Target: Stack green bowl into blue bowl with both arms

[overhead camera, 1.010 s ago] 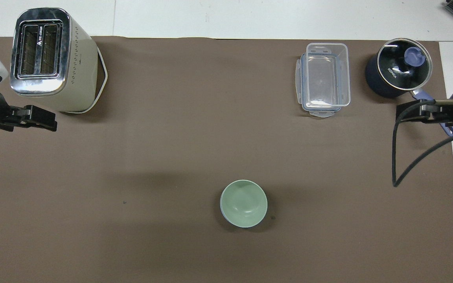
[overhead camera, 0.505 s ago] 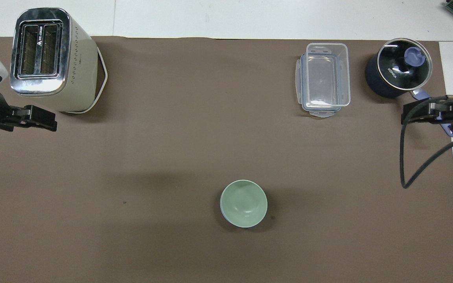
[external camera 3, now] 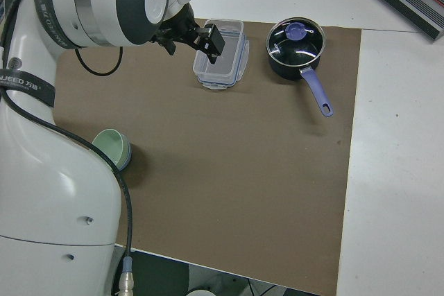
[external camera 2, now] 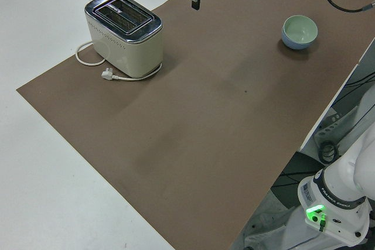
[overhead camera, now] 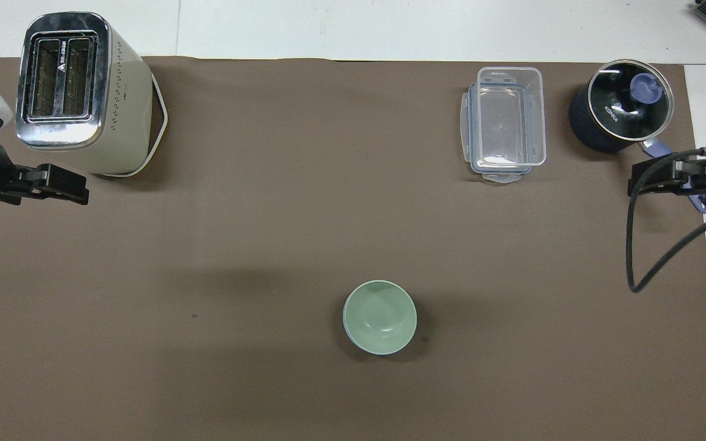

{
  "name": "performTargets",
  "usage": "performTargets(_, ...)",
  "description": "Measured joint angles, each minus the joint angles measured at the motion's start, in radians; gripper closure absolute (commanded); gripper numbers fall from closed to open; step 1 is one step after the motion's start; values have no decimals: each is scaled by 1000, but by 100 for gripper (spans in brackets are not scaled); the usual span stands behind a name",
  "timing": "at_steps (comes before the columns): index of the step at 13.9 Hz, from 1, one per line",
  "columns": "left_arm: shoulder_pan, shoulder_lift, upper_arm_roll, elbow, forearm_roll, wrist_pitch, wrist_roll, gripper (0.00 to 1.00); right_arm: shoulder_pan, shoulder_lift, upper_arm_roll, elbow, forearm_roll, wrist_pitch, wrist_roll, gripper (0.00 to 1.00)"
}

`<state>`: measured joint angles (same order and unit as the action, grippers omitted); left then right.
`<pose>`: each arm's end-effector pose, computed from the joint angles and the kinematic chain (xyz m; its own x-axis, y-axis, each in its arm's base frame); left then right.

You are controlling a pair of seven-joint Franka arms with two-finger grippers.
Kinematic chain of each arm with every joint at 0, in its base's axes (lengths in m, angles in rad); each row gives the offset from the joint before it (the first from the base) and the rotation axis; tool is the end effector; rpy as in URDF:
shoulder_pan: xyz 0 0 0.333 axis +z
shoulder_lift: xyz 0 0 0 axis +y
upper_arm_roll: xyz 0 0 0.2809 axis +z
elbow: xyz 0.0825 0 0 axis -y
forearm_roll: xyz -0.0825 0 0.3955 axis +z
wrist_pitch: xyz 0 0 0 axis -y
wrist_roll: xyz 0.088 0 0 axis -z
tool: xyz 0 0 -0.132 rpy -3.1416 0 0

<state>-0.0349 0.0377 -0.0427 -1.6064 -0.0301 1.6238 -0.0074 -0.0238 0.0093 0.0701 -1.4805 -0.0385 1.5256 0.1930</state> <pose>0.5768 -0.0484 0.5302 0.9974 -0.0685 -0.0205 -0.0679 -0.9972 0.0315 0.5649 0.0208 0.5987 0.9881 -0.1478 0.0424 -0.1492 -0.9884 0.0301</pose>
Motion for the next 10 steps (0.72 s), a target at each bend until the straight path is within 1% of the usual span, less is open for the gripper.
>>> performTargets(10, 0, 0, 0, 0, 0, 0, 0, 0, 0, 0, -1, 0, 34, -19, 39, 0)
